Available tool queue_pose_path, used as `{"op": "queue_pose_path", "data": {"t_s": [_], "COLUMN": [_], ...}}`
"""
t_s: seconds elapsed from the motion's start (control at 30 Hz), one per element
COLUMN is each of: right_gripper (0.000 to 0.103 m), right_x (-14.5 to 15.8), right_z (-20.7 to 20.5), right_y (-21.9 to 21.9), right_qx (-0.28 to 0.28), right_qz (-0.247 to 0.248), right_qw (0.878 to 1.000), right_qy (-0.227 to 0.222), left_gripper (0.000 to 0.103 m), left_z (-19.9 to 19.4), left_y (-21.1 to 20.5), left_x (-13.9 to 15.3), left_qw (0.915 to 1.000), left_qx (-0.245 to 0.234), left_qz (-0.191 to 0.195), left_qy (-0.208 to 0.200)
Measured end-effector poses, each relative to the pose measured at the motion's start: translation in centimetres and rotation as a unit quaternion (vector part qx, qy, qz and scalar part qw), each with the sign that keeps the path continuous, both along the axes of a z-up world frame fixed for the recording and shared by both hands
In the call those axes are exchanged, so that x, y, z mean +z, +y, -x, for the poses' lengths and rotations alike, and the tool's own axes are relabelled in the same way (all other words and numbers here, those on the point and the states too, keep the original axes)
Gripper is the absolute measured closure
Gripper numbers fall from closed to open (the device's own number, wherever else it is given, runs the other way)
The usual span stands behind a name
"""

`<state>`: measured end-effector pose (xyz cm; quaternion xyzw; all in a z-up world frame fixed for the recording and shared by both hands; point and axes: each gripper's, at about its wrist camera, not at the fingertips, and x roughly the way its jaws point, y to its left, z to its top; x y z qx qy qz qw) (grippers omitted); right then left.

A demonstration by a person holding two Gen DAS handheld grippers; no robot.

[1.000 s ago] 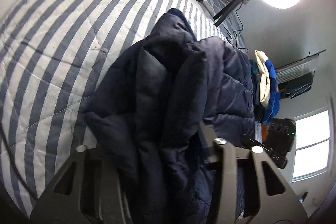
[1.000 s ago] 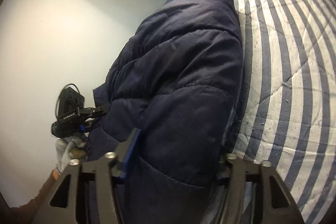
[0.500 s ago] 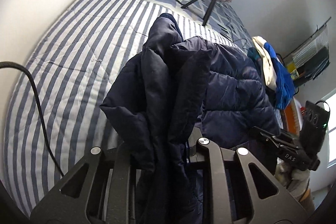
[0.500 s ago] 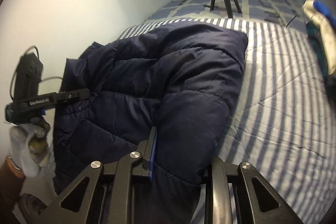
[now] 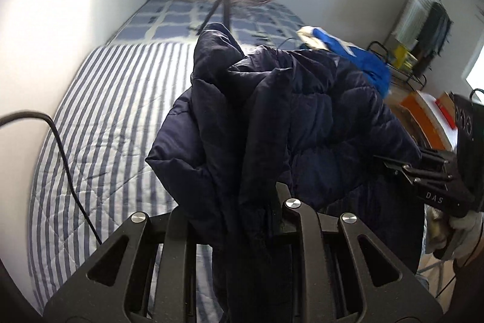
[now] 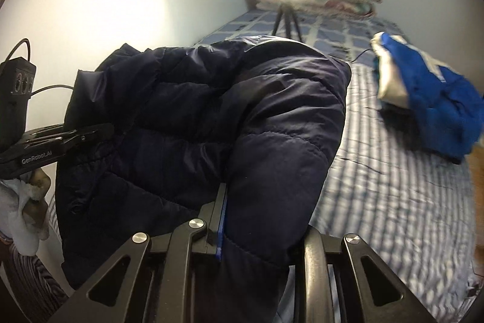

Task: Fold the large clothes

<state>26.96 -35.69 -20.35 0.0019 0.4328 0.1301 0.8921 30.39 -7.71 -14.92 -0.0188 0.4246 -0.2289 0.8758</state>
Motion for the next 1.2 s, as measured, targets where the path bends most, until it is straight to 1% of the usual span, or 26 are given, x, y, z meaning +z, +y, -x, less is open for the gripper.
{"op": "queue_pose_path", "data": {"t_s": [0.1, 0.2, 0.37, 0.5, 0.63, 0.77, 0.87, 1.03, 1.1, 1.2], "right_gripper": [0.083, 0.083, 0.083, 0.083, 0.083, 0.083, 0.083, 0.083, 0.084, 0.084], "right_x": [1.1, 2.2, 4.1, 5.4, 6.4, 7.0, 7.5, 8.1, 8.1, 7.8], "right_z": [1.4, 2.3, 2.8, 3.9, 4.0, 3.6, 3.8, 3.8, 3.1, 1.4], "right_y": [-1.3, -2.5, -4.4, -6.3, -8.2, -10.0, -11.1, -11.5, -12.5, -14.6], "right_qx": [-0.012, -0.027, -0.053, -0.07, -0.085, -0.095, -0.099, -0.103, -0.105, -0.109], "right_qz": [0.008, 0.022, 0.045, 0.053, 0.065, 0.074, 0.082, 0.094, 0.091, 0.082], "right_qw": [1.0, 0.999, 0.997, 0.995, 0.992, 0.99, 0.989, 0.987, 0.986, 0.987], "right_qy": [-0.011, -0.02, -0.036, -0.049, -0.064, -0.072, -0.077, -0.085, -0.087, -0.083], "left_gripper": [0.085, 0.085, 0.085, 0.085, 0.085, 0.085, 0.085, 0.085, 0.085, 0.085], "left_z": [1.3, 1.8, 1.9, 1.9, 1.7, 0.6, 0.0, -2.0, -2.6, -4.3], "left_y": [-1.6, -3.3, -6.3, -9.2, -11.9, -14.4, -15.4, -17.3, -17.9, -20.0], "left_x": [1.0, 1.6, 2.7, 3.9, 4.9, 5.4, 5.5, 5.4, 5.3, 5.4], "left_qw": [0.9998, 0.9995, 0.9985, 0.9972, 0.9954, 0.994, 0.9937, 0.9932, 0.9928, 0.9924], "left_qx": [-0.016, -0.027, -0.047, -0.06, -0.074, -0.084, -0.086, -0.088, -0.092, -0.099], "left_qz": [0.003, 0.005, 0.009, 0.01, 0.004, 0.005, 0.013, 0.019, 0.016, 0.012], "left_qy": [-0.01, -0.015, -0.025, -0.043, -0.062, -0.071, -0.071, -0.073, -0.075, -0.071]}}
